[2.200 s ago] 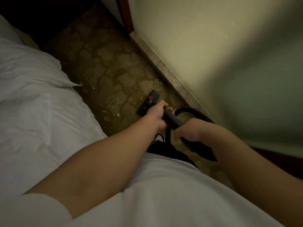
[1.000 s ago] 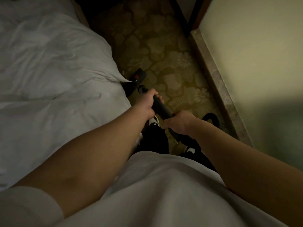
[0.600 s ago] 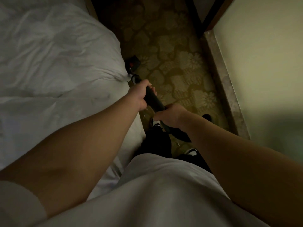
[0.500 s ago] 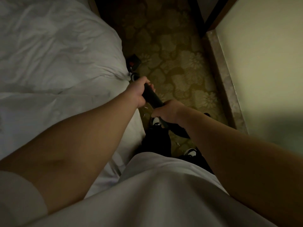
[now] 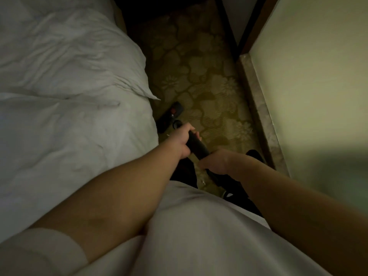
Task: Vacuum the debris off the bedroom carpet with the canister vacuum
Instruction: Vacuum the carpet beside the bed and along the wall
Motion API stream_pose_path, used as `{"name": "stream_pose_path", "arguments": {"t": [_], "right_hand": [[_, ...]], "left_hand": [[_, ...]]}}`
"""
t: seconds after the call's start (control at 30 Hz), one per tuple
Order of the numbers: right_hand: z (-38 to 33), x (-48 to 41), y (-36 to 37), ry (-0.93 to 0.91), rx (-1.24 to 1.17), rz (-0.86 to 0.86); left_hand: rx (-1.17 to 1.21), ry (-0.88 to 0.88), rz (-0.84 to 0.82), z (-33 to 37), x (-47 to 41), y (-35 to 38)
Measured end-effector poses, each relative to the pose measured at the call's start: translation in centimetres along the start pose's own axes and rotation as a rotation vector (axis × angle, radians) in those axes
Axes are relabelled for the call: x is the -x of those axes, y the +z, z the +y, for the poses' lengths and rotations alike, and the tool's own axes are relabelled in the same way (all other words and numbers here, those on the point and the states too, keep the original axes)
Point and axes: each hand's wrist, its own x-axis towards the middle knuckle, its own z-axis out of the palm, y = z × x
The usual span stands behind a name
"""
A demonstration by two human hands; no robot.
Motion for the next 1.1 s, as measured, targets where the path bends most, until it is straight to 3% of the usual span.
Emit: {"name": "stream_pose_path", "arguments": {"t": [0.23, 0.47, 0.87, 1.1], "right_hand": [[14.4, 3.4, 0.8, 0.002, 0.199, -0.067], [21.8, 6.5, 3.0, 0.023, 0.191, -0.131], [27.5, 8.7, 12.3, -0.046, 0.13, 0.075], [24.3, 5.1, 21.8, -0.072, 0.047, 0.106]], "left_hand": [[0.118, -0.016, 0.055, -16.3, 3.3, 1.9], [0.2, -0.023, 0.048, -25.0, 5.8, 1.2], [0.219, 0.024, -0.022, -31.5, 9.0, -6.5], [0.14, 0.149, 0.011, -29.8, 7.0, -15.6]]}}
